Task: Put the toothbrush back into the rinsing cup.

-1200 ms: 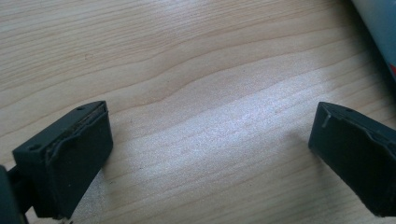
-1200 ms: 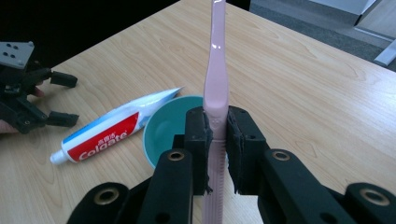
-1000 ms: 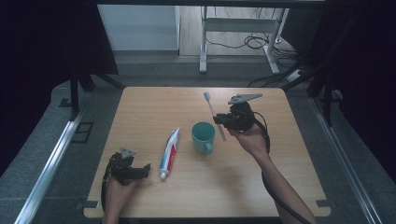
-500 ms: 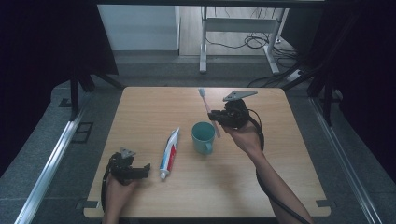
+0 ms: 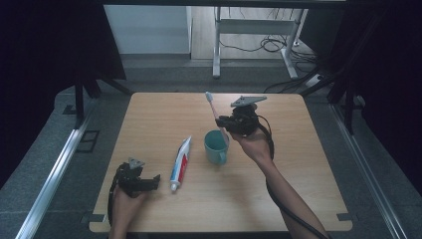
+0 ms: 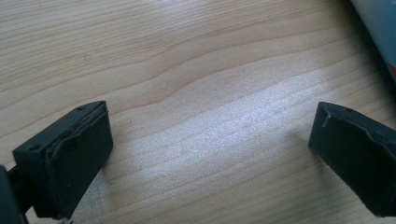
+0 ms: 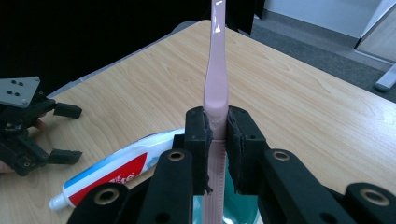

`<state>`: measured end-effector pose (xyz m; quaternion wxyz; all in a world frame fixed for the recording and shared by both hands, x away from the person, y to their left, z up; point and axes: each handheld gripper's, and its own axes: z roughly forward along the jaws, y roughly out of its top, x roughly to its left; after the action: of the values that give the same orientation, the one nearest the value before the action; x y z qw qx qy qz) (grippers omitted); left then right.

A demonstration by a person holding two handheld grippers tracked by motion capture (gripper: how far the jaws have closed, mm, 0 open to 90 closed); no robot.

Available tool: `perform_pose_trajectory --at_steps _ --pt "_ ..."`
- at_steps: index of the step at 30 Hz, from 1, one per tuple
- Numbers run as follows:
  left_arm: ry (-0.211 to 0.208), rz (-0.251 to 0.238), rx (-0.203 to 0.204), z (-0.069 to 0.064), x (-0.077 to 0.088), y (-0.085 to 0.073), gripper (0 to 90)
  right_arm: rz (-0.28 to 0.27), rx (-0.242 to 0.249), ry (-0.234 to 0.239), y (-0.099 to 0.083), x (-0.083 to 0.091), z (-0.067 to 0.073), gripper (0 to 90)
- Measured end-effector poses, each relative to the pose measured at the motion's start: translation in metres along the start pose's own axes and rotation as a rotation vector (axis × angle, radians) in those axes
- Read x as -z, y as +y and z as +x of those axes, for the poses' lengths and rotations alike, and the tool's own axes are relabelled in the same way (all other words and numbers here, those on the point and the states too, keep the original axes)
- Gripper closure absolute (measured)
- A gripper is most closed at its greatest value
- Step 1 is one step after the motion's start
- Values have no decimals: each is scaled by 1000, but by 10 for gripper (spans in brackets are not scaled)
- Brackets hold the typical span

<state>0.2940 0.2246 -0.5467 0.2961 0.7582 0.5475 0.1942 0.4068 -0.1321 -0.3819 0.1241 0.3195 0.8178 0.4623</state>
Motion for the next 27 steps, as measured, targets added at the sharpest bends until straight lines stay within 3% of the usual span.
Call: perform_pose_trajectory --at_steps 27 --pt "-1 2 0 0 0 0 0 17 -4 7 -19 -22 0 789"
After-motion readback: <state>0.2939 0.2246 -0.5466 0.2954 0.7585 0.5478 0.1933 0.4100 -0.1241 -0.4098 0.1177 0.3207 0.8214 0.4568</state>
